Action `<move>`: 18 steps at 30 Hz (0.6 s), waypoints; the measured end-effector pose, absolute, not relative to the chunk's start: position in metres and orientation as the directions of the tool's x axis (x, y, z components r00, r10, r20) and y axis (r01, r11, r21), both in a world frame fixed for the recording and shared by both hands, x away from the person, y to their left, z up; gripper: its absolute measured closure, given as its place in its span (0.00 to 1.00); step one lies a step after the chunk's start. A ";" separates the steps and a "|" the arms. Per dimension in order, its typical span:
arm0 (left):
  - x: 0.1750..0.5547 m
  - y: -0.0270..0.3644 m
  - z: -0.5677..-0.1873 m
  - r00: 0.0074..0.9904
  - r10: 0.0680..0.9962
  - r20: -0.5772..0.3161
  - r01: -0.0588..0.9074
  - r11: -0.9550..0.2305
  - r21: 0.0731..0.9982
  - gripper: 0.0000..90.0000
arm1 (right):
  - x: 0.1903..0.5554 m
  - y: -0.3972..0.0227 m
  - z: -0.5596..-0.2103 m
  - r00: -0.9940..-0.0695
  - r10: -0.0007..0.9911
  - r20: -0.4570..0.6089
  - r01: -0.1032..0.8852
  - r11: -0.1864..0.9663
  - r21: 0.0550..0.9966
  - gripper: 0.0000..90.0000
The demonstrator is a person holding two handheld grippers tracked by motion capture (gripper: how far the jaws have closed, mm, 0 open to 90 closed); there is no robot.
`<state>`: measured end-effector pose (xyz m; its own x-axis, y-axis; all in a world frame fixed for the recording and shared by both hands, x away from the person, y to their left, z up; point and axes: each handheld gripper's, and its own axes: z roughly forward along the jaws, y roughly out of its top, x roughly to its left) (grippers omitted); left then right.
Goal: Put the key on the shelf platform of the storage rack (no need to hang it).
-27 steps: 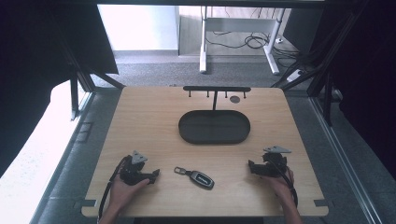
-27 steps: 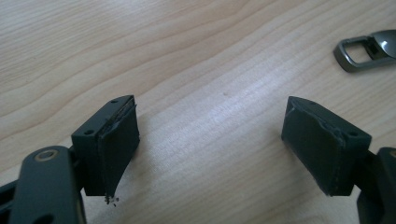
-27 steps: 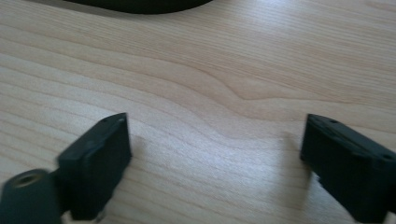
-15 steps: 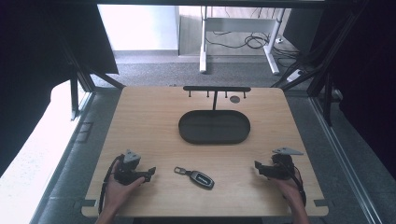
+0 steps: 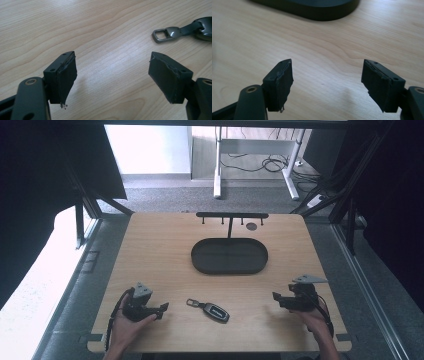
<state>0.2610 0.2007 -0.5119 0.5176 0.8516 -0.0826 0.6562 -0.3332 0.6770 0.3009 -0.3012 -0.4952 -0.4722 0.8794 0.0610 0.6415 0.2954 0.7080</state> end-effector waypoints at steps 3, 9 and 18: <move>0.260 0.202 -0.510 0.517 0.851 -0.093 0.655 -0.323 0.683 0.25 | 0.299 -0.291 -0.486 -0.500 0.866 0.023 0.635 0.348 0.689 0.30; 0.264 0.201 -0.505 0.529 0.843 -0.101 0.648 -0.324 0.690 0.26 | 0.293 -0.265 -0.461 -0.574 0.819 0.000 0.618 0.433 0.656 0.33; 0.264 0.195 -0.504 0.538 0.836 -0.103 0.648 -0.333 0.685 0.26 | 0.287 -0.223 -0.459 -0.659 0.752 -0.002 0.614 0.539 0.576 0.36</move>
